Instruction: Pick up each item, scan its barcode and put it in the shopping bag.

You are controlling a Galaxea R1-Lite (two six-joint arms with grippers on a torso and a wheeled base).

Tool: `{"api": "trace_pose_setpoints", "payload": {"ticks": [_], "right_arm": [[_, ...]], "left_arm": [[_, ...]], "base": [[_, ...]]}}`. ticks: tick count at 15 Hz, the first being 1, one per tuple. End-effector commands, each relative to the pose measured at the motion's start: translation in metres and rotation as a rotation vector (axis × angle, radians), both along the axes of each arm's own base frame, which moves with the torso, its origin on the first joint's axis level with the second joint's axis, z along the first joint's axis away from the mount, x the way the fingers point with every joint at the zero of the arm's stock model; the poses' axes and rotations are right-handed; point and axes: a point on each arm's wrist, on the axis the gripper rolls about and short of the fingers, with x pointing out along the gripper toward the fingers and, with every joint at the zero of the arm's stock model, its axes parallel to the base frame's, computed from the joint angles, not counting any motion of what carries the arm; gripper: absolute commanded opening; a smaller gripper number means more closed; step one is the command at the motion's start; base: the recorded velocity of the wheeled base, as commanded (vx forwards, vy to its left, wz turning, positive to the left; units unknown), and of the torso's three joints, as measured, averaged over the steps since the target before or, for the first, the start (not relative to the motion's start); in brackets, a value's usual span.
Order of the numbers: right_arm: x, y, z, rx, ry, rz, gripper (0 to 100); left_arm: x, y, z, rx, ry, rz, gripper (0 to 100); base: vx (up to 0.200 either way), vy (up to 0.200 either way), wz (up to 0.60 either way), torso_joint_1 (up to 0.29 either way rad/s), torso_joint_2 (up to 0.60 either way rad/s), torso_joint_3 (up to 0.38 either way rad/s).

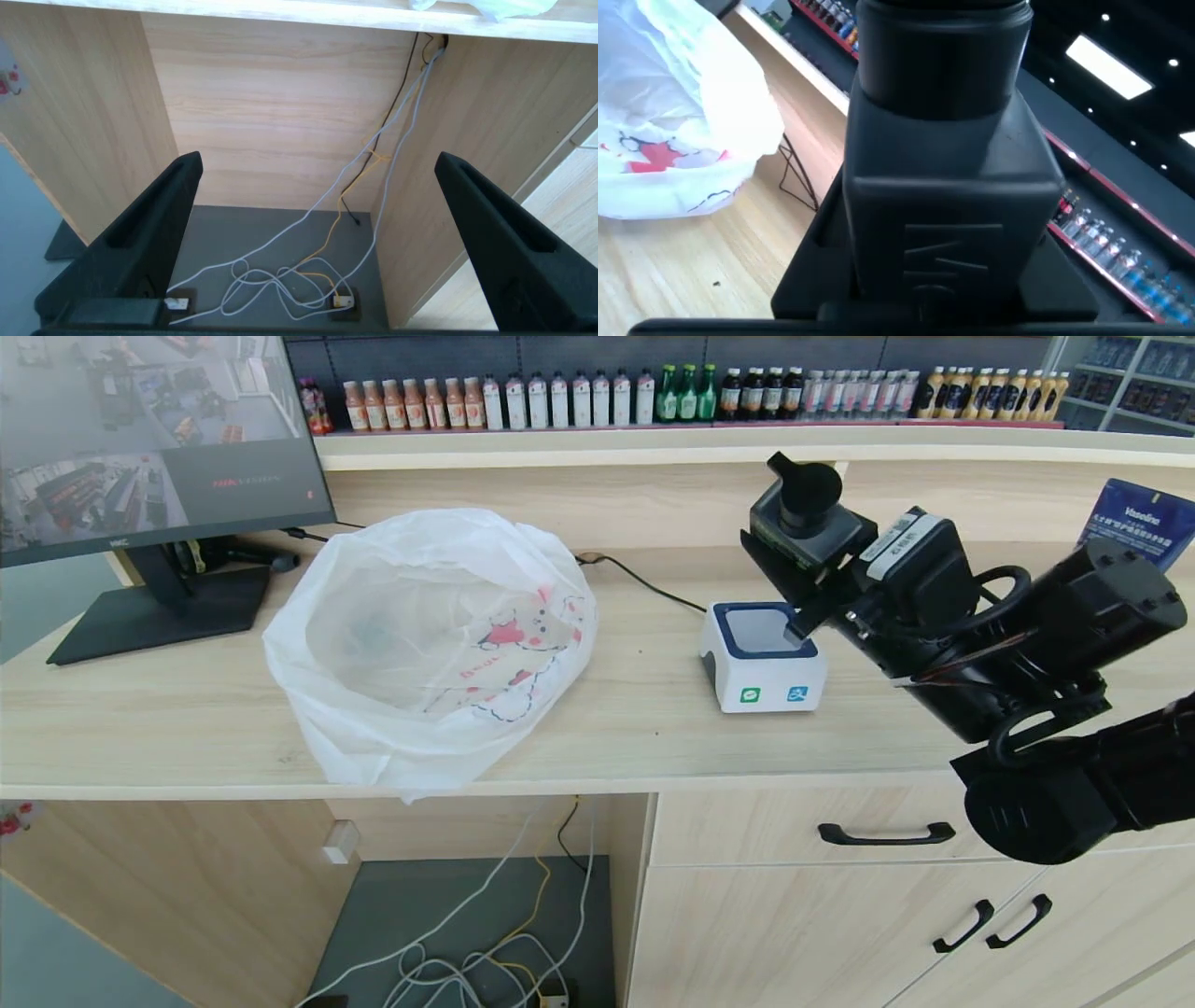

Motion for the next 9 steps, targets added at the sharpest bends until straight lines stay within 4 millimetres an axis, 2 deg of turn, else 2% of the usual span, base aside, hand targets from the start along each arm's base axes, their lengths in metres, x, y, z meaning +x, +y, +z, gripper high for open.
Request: {"api": "trace_pose_setpoints", "payload": {"ticks": [1, 9], "right_arm": [[0.005, 0.003, -0.01, -0.022, 0.01, 0.023, 0], [0.021, 0.005, -0.023, -0.019, 0.03, 0.017, 0]], "left_arm": [[0.0, 0.0, 0.0, 0.0, 0.0, 0.0, 100], [0.0, 0.0, 0.0, 0.0, 0.0, 0.001, 100]], "base": [[0.0, 0.0, 0.0, 0.0, 0.0, 0.0], [0.0, 0.0, 0.0, 0.0, 0.0, 0.0]]}}
